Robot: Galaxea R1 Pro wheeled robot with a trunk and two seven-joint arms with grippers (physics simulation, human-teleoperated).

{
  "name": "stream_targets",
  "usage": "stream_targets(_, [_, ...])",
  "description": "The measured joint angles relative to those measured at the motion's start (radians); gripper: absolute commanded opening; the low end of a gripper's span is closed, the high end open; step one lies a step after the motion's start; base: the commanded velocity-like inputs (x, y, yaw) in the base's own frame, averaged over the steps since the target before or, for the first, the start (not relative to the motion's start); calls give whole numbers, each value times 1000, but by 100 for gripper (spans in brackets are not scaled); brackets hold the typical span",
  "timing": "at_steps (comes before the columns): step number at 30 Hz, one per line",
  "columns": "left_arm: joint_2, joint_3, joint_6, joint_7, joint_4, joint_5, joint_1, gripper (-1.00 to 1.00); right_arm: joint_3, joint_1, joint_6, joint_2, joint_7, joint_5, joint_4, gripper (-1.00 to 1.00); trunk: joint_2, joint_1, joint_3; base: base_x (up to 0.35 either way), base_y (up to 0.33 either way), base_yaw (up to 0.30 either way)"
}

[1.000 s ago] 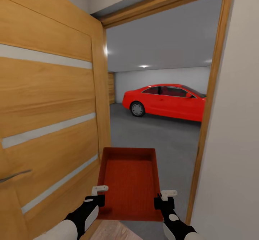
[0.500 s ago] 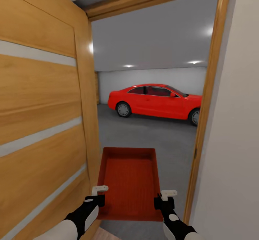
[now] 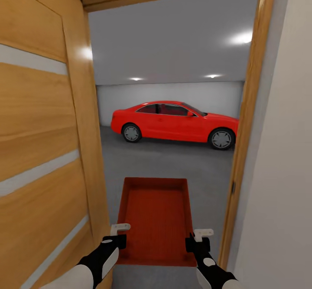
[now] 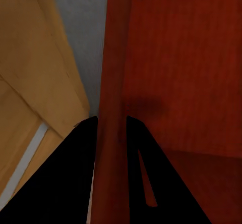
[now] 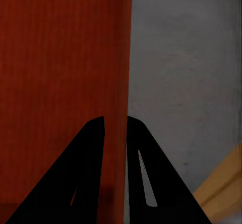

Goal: Move the two storage containers from the living room to the garage. In the garage, place one container on the floor and stack the other container on top of it (either order is fine).

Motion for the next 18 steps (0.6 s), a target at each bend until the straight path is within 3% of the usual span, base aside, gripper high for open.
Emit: stream_targets(18, [0, 0, 0, 0, 0, 0, 0, -100, 0, 0, 0, 0, 0, 0, 0, -100, 0, 0, 0, 246, 218, -277])
